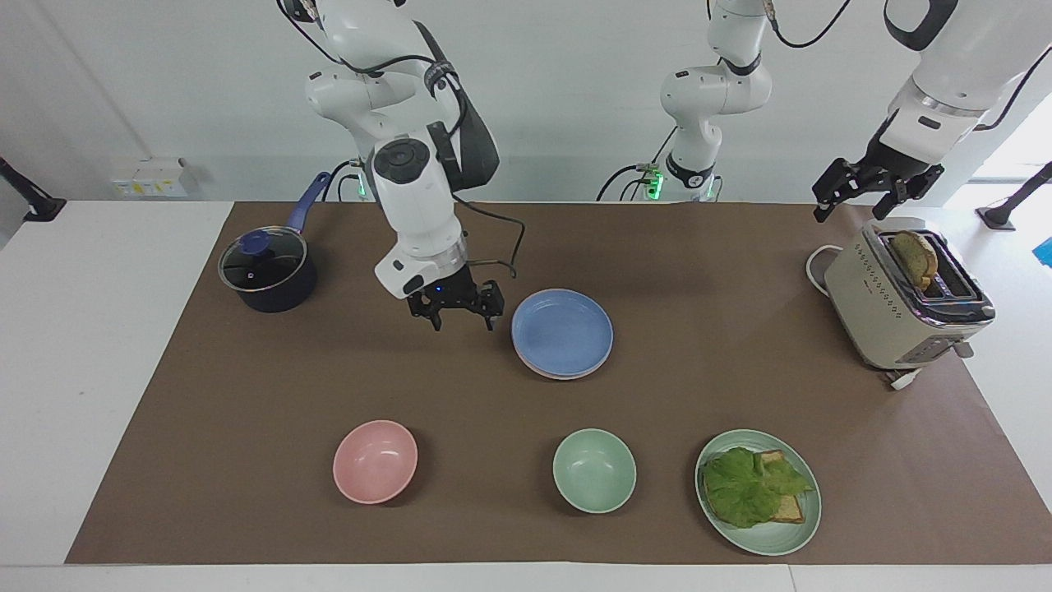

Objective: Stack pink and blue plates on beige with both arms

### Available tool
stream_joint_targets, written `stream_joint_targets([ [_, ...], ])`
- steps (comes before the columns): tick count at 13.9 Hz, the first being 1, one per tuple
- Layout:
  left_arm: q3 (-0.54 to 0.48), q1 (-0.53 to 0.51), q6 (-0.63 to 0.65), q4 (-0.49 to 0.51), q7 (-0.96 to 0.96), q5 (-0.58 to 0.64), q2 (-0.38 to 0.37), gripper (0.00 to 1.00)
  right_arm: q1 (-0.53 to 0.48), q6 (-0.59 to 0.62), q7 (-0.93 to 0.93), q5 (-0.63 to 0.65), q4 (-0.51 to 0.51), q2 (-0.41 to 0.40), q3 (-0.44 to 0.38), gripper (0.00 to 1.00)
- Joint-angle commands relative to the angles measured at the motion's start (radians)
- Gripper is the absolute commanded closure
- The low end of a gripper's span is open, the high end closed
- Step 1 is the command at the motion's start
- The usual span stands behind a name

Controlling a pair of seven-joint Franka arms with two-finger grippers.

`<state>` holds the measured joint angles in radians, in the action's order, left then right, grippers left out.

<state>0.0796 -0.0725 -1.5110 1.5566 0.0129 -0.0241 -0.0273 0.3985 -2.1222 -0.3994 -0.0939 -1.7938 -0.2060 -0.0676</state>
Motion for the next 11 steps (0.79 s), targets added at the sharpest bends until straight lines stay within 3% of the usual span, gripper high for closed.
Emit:
stream_joint_targets([
  [1,0.002,-0.003,0.02,-0.006,0.01,0.012,-0.01,0.0,-0.03,0.07,0.014,0.069,0.002,0.055,0.008,0.0],
  [7,0.002,-0.003,0.02,-0.006,0.01,0.012,-0.01,0.0,-0.165,0.223,0.111,0.082,0.007,0.21,0.008,0.0],
  [11,0.002,-0.003,0.02,-0.006,0.01,0.012,-0.01,0.0,-0.262,0.405,0.232,0.083,0.126,0.227,0.008,0.0],
])
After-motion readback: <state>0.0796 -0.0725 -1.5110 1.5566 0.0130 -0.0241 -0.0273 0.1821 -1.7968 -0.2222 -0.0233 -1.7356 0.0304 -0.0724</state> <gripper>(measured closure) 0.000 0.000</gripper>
